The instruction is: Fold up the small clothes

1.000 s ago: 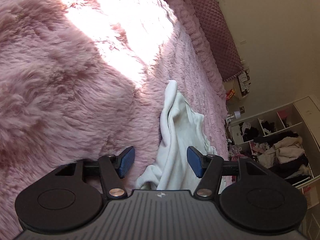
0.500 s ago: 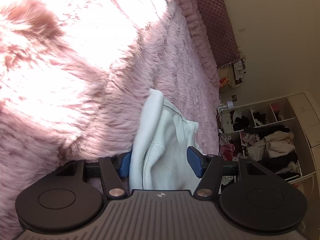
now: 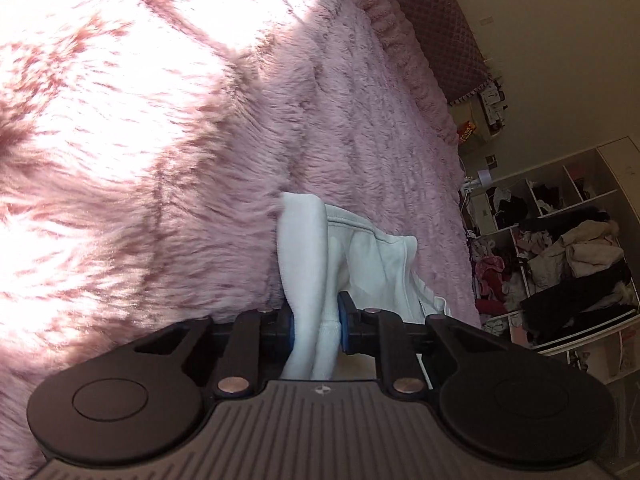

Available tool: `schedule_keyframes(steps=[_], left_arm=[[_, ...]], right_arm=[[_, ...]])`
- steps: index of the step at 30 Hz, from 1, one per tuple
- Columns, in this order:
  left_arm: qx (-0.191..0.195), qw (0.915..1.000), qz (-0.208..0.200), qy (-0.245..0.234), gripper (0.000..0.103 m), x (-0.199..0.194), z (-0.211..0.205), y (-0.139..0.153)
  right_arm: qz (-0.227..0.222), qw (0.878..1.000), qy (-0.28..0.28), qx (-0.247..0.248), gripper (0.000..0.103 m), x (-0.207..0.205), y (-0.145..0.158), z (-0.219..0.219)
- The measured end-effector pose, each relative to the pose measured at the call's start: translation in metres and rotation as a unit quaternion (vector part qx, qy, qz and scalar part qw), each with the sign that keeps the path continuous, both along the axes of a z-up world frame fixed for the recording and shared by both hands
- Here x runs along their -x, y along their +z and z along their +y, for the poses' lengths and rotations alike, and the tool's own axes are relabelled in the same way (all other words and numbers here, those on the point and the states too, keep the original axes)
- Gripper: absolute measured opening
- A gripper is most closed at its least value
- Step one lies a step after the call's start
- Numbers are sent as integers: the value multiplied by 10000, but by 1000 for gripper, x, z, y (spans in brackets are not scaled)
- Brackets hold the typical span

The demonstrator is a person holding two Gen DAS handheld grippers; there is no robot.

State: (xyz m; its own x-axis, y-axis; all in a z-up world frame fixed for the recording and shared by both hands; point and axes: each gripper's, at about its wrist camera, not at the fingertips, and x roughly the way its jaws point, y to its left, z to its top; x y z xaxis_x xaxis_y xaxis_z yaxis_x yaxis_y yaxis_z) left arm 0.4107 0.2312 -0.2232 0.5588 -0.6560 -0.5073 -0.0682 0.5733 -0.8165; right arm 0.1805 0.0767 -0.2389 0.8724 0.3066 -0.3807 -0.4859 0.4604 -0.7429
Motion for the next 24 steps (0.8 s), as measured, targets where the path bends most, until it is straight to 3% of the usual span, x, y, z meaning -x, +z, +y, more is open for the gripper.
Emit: schedule_keyframes(steps=[4, 13, 24], left_arm=[[189, 9998, -16, 113, 19, -2, -2, 13], [158, 9998, -116, 14, 19, -5, -24, 48], [-127, 9988, -421, -213, 18, -8, -108, 90]], right_arm=[[15, 9997, -84, -230, 6, -4, 15, -1], [98, 9925, -626, -1049, 4, -14, 67, -36], [109, 9722, -1574, -1729, 3, -31, 100, -99]])
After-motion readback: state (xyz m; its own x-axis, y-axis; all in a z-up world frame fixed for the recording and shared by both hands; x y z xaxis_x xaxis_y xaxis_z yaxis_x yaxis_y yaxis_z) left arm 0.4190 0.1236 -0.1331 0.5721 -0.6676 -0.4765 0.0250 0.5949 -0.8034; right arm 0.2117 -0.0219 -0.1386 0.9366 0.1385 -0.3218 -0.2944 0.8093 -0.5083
